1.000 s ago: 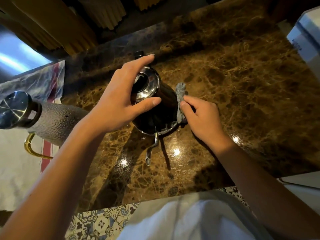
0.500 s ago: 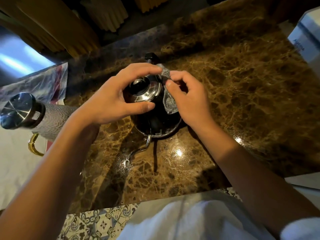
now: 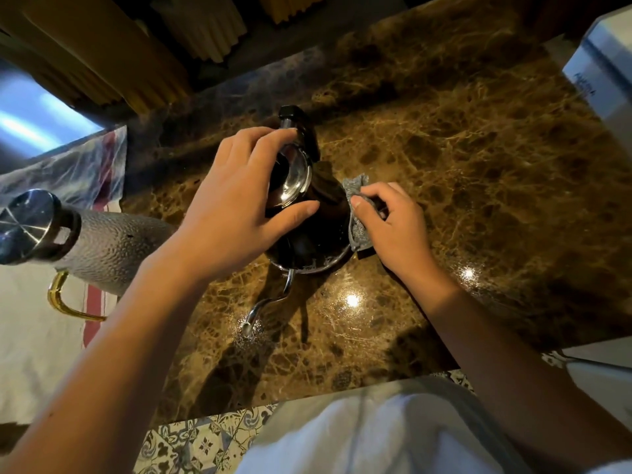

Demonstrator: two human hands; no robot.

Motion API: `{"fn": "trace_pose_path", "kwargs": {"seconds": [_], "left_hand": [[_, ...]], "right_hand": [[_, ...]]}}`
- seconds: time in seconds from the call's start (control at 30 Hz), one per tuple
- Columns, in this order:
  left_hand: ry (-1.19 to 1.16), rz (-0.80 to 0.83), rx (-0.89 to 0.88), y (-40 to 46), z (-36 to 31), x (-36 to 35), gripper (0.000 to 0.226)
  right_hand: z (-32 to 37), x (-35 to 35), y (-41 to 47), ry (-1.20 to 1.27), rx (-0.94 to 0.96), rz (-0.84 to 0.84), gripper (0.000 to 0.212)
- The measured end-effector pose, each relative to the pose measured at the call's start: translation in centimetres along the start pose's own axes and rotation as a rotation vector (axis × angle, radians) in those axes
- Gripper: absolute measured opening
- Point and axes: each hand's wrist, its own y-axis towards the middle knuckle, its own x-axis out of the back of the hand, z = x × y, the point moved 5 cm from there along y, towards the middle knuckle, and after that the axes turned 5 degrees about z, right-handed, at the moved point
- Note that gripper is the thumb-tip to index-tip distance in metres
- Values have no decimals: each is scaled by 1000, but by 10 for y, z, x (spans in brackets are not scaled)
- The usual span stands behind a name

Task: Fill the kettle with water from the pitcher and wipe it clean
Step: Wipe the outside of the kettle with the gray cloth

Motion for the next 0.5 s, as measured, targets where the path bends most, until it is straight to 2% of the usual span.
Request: {"fn": "trace_pose_path", "kwargs": {"seconds": [0.2, 0.4, 0.5], "left_hand": [[-58, 24, -28, 0, 4, -3, 83], [-152, 27, -50, -1, 6, -4, 77], [-158, 23, -47, -1, 7, -4, 78]], "right_hand": [[5, 3, -9, 46, -10, -25, 7], [43, 5, -12, 131, 161, -51, 7], [50, 2, -10, 131, 164, -58, 8]]}}
